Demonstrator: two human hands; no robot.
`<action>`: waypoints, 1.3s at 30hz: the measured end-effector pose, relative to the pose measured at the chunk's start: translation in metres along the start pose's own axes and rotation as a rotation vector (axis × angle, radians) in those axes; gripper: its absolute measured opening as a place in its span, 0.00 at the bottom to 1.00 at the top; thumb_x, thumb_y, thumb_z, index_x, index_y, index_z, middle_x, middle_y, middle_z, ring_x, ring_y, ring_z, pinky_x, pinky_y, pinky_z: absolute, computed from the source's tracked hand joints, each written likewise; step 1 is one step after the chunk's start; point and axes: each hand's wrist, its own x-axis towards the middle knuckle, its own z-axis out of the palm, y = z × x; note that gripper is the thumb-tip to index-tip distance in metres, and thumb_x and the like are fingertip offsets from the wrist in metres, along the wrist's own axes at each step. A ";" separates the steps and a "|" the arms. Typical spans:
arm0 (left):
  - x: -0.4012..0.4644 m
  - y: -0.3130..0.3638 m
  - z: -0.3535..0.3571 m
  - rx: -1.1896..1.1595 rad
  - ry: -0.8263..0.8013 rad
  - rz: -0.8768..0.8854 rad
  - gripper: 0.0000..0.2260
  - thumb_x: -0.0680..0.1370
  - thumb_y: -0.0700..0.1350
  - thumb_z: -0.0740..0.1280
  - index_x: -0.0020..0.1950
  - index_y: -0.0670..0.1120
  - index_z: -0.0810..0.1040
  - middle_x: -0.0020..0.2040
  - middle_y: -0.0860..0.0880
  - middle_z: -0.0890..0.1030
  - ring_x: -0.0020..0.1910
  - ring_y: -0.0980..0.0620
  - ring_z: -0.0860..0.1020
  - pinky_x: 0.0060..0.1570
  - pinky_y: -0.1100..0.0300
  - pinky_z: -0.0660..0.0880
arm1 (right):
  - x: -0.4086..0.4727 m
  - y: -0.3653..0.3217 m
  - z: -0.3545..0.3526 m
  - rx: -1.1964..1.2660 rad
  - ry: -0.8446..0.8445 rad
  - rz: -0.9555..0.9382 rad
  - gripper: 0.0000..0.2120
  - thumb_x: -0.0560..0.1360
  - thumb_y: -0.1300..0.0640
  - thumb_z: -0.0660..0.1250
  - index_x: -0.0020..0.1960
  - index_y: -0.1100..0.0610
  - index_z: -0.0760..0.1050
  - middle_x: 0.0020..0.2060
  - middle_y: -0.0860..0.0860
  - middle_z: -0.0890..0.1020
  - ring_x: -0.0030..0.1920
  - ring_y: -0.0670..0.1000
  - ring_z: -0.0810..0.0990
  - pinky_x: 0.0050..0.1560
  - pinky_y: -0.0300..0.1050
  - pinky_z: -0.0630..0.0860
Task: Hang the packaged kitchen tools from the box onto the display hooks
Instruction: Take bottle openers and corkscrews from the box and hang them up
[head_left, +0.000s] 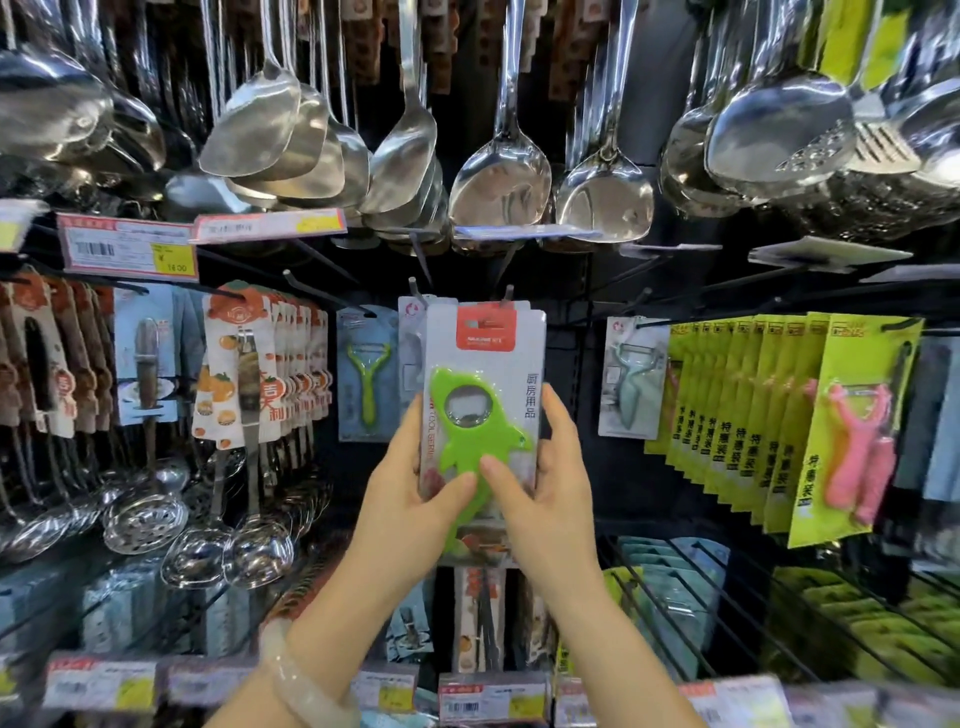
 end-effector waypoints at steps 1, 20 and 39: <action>0.004 0.003 0.004 0.002 0.014 0.012 0.33 0.75 0.28 0.64 0.65 0.64 0.64 0.62 0.53 0.79 0.60 0.58 0.78 0.59 0.61 0.75 | 0.004 -0.004 -0.002 -0.006 0.027 -0.011 0.35 0.75 0.64 0.67 0.69 0.36 0.56 0.69 0.51 0.71 0.67 0.48 0.72 0.66 0.50 0.72; 0.037 0.000 0.021 0.121 0.084 -0.018 0.35 0.75 0.34 0.67 0.76 0.56 0.56 0.67 0.43 0.74 0.63 0.48 0.76 0.51 0.71 0.74 | 0.040 -0.017 -0.014 -0.108 0.021 0.055 0.36 0.75 0.61 0.67 0.77 0.48 0.54 0.72 0.43 0.66 0.67 0.39 0.67 0.65 0.37 0.65; 0.044 0.002 0.024 0.084 0.038 -0.078 0.34 0.76 0.33 0.66 0.77 0.51 0.54 0.65 0.63 0.69 0.55 0.74 0.72 0.50 0.79 0.71 | 0.052 -0.009 -0.015 -0.250 0.018 0.085 0.36 0.76 0.56 0.66 0.77 0.51 0.51 0.72 0.43 0.64 0.70 0.40 0.63 0.62 0.32 0.60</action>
